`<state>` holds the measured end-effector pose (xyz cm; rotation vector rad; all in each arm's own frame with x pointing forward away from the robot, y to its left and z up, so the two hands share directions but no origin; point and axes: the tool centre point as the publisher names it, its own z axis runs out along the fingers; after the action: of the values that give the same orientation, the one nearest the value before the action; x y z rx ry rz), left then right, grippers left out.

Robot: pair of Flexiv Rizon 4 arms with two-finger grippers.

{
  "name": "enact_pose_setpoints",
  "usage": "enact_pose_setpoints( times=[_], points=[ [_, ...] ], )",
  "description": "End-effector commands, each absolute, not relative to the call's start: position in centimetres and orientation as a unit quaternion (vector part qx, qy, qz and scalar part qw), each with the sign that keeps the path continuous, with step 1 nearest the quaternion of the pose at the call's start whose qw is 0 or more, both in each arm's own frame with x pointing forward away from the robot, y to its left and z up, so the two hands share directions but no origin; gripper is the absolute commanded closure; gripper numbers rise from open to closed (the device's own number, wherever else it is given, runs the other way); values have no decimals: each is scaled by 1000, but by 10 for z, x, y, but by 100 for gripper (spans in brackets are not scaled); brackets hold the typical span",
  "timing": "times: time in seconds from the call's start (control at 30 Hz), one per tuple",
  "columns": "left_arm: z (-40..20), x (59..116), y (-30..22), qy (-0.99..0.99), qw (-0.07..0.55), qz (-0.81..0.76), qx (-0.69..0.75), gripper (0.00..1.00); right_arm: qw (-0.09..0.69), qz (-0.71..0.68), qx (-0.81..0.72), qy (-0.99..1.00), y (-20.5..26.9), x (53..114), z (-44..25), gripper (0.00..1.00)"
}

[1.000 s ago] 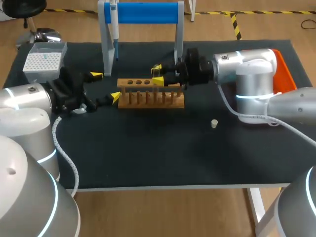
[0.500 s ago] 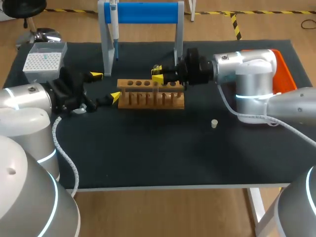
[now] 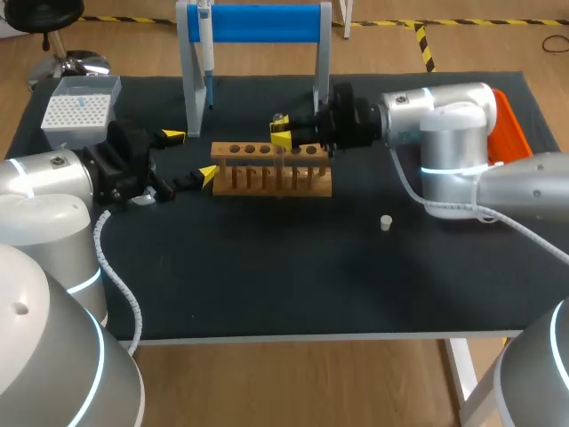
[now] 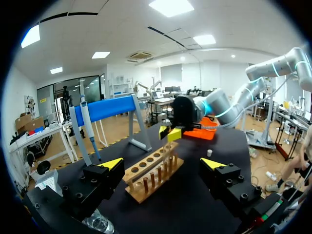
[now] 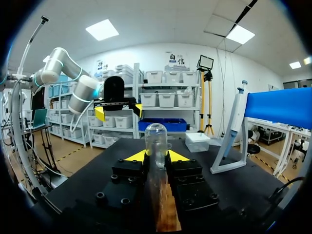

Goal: Invert the test tube, pick up the pipette, mount the tip to pipette, aspirate from beaker and dispense into the tube, eject the tip, return the pipette, and cap with the stopper.

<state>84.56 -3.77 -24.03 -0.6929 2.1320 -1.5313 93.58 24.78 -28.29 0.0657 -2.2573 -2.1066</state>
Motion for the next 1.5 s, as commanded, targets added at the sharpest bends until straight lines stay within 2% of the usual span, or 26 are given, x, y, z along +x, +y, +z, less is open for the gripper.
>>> enact_pose_setpoints(
  times=[0.03,1.5],
  points=[
    [-241,845,-38,766,214,-552,-250,0,26,-679,21,-733,248,940,-286,100],
    [-241,845,-38,766,214,-552,-250,0,39,-674,-7,-738,247,952,-261,100]
  ],
)
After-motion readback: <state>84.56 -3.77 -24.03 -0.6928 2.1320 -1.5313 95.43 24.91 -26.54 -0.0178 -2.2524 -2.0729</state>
